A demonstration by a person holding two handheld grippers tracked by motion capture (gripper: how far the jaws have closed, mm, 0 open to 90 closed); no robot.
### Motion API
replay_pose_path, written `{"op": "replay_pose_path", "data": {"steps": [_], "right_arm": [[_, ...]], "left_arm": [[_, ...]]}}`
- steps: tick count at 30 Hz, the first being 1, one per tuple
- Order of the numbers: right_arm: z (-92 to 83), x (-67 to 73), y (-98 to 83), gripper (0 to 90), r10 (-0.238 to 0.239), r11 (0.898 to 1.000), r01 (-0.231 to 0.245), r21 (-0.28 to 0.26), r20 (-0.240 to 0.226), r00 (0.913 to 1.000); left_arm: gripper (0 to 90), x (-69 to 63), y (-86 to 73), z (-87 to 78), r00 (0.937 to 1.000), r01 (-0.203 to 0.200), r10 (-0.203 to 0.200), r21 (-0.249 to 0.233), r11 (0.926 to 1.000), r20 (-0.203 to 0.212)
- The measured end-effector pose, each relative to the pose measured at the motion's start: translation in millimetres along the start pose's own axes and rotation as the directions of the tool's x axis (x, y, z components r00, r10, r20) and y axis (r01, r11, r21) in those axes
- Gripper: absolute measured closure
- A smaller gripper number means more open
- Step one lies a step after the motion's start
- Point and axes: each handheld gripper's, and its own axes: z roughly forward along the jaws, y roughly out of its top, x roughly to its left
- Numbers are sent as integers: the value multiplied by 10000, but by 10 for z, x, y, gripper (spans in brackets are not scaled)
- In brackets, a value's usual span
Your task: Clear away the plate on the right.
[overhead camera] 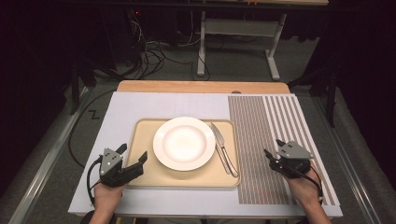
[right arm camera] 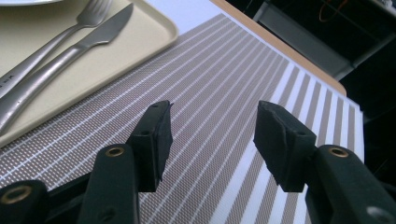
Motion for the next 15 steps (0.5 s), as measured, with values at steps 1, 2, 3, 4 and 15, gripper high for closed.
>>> {"op": "replay_pose_path", "data": {"steps": [1,2,3,4,15], "right_arm": [[-13,-32,-33,467,206,9998,-206,-47,-29,9998],[-23,-66,-64,464,374,9993,-375,-93,-59,9993],[-32,-95,-93,461,614,9980,-615,-122,-87,9981],[-39,-124,-122,458,808,9966,-810,-169,-118,9967],[-119,-418,-444,409,3204,9403,-3256,-994,-645,9451]], "left_arm": [[220,0,0,0,10000,8,-8,-3,10000,-9],[220,2,0,0,10000,5,-5,10,10000,-15],[221,6,1,2,10000,0,0,15,10000,-31],[220,11,1,6,10000,20,-20,16,10000,-52],[220,67,4,1,9996,197,-198,-27,9998,-203]]}}
